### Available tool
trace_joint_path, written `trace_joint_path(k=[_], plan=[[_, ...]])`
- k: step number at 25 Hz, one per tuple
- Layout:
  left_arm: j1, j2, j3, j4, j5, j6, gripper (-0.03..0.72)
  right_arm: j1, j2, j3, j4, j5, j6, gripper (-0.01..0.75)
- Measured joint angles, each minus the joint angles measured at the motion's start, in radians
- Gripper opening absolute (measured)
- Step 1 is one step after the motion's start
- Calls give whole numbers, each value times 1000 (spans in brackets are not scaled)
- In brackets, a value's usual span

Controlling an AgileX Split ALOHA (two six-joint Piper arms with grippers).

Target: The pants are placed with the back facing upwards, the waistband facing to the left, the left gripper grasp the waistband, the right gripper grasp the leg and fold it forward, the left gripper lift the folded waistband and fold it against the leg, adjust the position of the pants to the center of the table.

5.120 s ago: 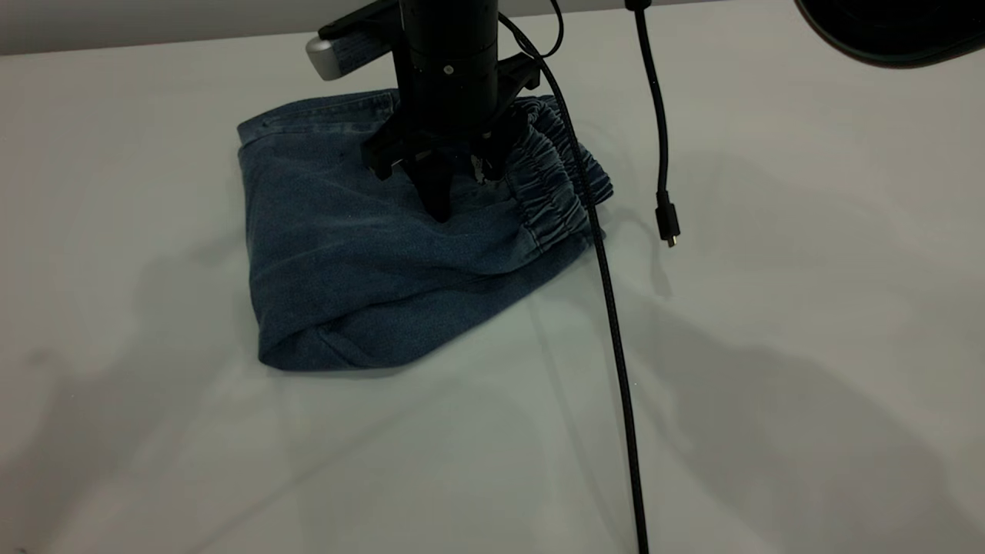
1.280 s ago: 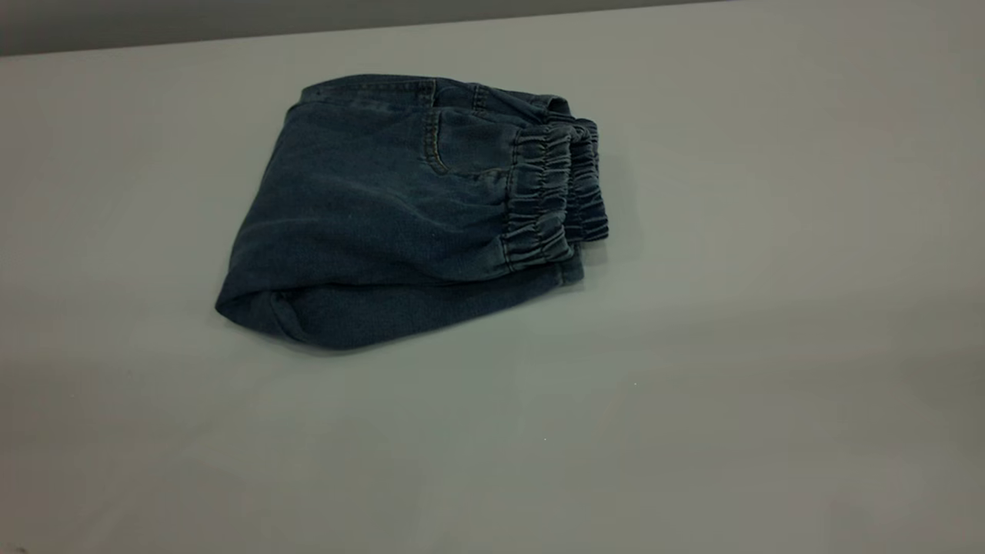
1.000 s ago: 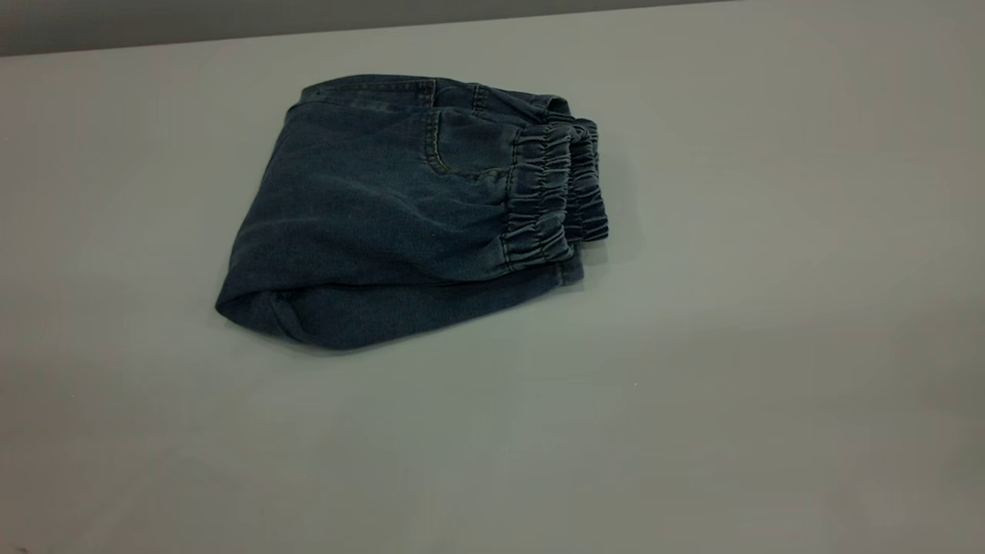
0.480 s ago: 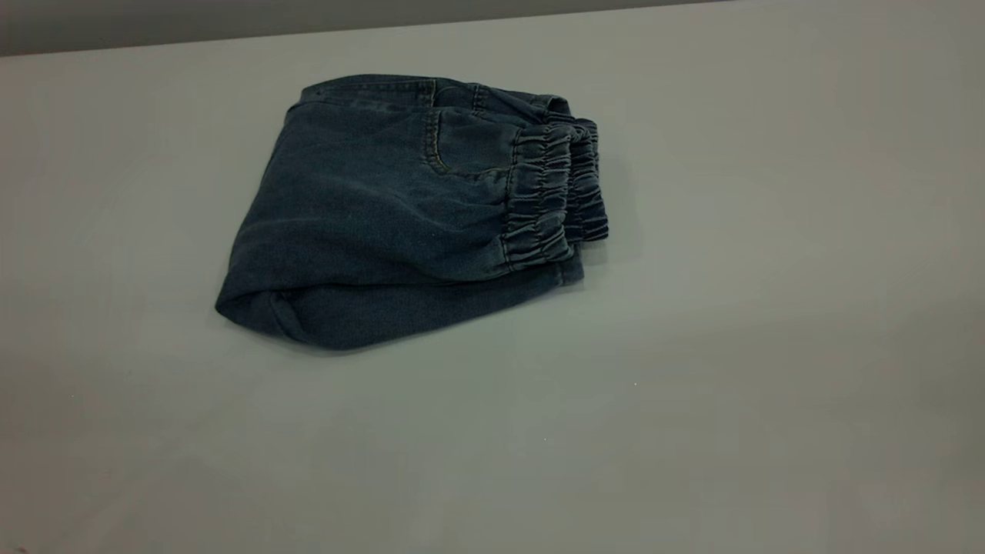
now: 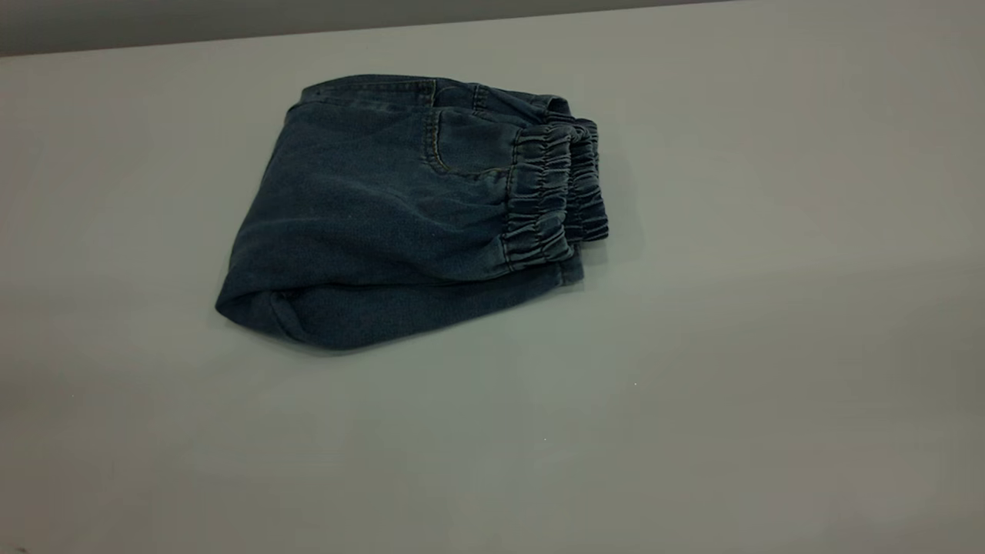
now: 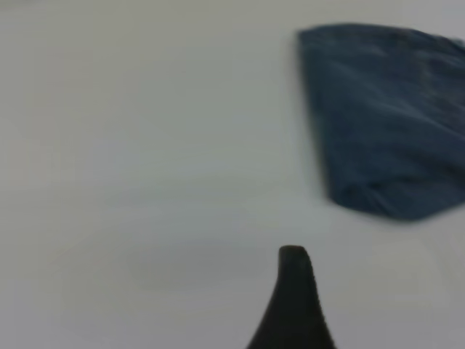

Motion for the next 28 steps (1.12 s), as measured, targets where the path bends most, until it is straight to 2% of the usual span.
trace_joint_path(k=[2,5,12,28], plan=[[56,-32,0,0,0,0,510,-13,0,0,0,0,0,381],[85,-59,-1,0,1,1,510,-10,0,0,0,0,0,381],[23,-56,-1,0,1,0,510,-10,0,0,0,0,-1,381],[27,-56,-1,0,0,0,510,-10,0,0,0,0,-1,381]])
